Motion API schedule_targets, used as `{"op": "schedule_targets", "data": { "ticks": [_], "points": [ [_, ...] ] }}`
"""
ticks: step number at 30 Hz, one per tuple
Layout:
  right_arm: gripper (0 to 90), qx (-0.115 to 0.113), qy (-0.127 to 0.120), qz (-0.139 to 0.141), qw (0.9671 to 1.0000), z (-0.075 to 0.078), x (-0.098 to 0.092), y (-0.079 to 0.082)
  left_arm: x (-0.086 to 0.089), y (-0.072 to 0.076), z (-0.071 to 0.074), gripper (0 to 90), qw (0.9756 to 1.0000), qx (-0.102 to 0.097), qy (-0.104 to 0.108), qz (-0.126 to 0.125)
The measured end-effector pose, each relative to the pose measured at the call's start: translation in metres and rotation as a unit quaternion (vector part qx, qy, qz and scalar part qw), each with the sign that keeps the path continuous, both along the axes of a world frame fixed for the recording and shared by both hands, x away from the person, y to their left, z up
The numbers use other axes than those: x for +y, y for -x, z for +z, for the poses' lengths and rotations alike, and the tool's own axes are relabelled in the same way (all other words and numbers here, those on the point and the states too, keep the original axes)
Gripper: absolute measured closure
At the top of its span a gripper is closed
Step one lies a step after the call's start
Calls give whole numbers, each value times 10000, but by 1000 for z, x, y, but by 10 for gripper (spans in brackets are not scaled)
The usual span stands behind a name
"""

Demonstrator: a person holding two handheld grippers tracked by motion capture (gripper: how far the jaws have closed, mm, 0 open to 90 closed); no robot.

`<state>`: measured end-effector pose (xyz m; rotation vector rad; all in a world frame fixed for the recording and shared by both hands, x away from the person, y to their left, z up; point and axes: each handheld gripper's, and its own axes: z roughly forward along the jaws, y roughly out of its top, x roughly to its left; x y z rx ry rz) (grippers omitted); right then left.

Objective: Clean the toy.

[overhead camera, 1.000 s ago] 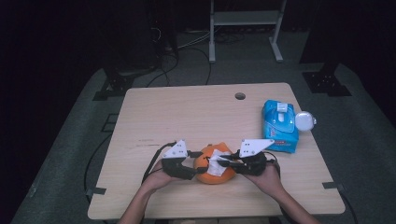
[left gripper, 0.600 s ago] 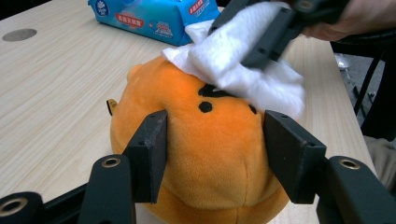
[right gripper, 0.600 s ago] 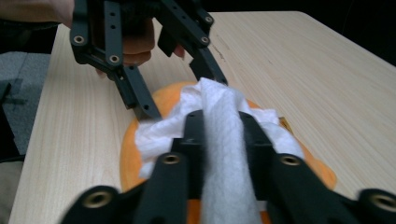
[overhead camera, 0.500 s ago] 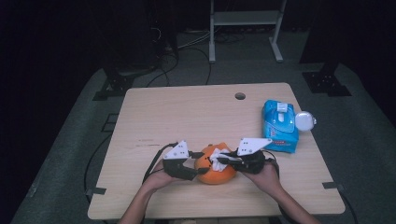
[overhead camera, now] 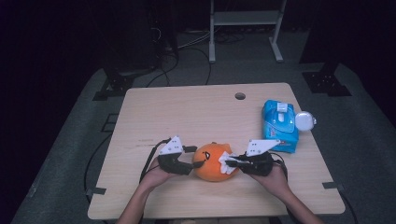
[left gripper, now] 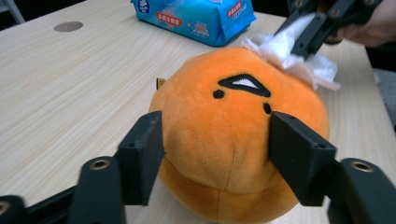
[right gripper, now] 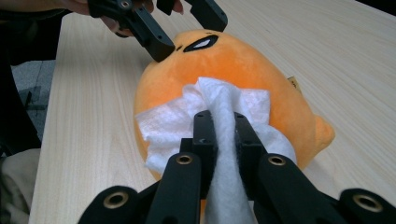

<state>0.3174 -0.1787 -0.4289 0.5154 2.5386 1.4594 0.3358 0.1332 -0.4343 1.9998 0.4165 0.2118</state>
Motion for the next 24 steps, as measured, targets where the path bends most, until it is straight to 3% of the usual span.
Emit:
{"op": "schedule_targets", "data": {
  "ticks": [5,7,12,14,18,24],
  "points": [
    [823,4,-75,-44,10000,2,2,0,-4,2,1,344,9998,29,111,-161],
    [822,-101,-128,11,9999,5,6,3,-6,2,-1,361,9997,45,130,-205],
    [819,-280,-57,322,9991,7,28,14,-5,1,-4,394,9999,151,-8,-32],
    [818,-338,-43,338,9988,6,29,14,-2,-1,-5,402,9996,257,56,40],
    [820,-262,-100,216,9994,3,16,7,0,-3,-7,410,9994,294,119,118],
    [820,-167,-55,-191,9997,-2,-8,-1,3,-5,-10,409,9989,367,184,205]
  ]
}}
